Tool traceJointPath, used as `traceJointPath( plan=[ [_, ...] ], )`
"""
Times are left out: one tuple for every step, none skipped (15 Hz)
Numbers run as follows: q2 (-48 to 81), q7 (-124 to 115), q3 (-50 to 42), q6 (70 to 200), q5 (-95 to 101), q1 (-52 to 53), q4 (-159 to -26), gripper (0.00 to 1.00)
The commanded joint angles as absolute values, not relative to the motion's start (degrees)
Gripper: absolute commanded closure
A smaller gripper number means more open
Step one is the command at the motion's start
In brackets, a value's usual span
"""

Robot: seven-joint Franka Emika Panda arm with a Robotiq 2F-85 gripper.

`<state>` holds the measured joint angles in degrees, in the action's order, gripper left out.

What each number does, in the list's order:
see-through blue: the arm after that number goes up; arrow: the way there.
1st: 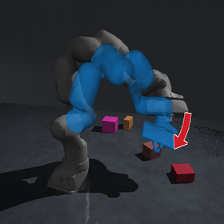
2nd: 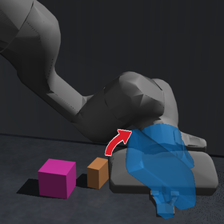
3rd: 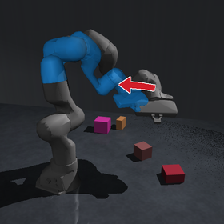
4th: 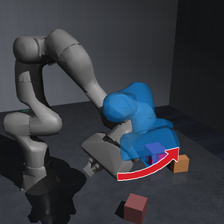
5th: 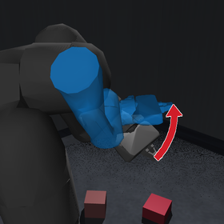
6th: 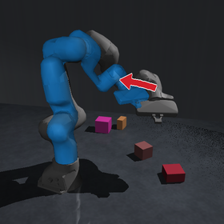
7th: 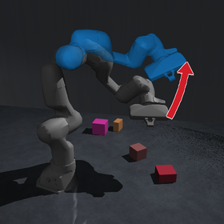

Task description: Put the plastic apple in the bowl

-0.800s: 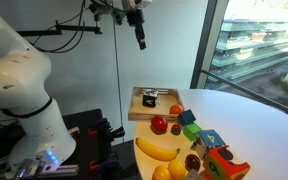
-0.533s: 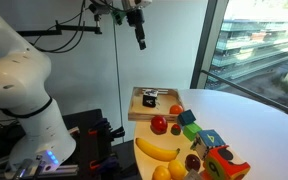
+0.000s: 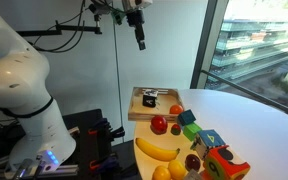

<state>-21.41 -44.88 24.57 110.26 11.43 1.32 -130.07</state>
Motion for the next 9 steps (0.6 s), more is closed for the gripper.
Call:
traceJointPath(
  plan=[
    [-21.76, -44.42, 21.01, 110.07, 11.75, 3.70, -130.37, 0.00],
    [-21.94, -44.16, 20.31, 110.00, 11.55, 3.95, -130.52, 0.00],
    [-22.08, -43.93, 19.66, 109.95, 11.31, 4.12, -130.65, 0.00],
    [-22.24, -43.73, 19.02, 109.94, 11.17, 4.28, -130.83, 0.00],
    [-22.56, -43.31, 18.28, 109.87, 10.84, 4.41, -131.12, 0.00],
    [-22.72, -43.06, 17.70, 109.85, 10.64, 4.48, -131.30, 0.00],
    [-23.00, -42.69, 17.06, 109.84, 10.41, 4.51, -131.58, 0.00],
    [-23.27, -42.33, 16.43, 109.91, 10.14, 4.54, -131.92, 0.00],
    [-23.51, -41.90, 15.86, 109.89, 9.87, 4.53, -132.17, 0.00]
  ],
)
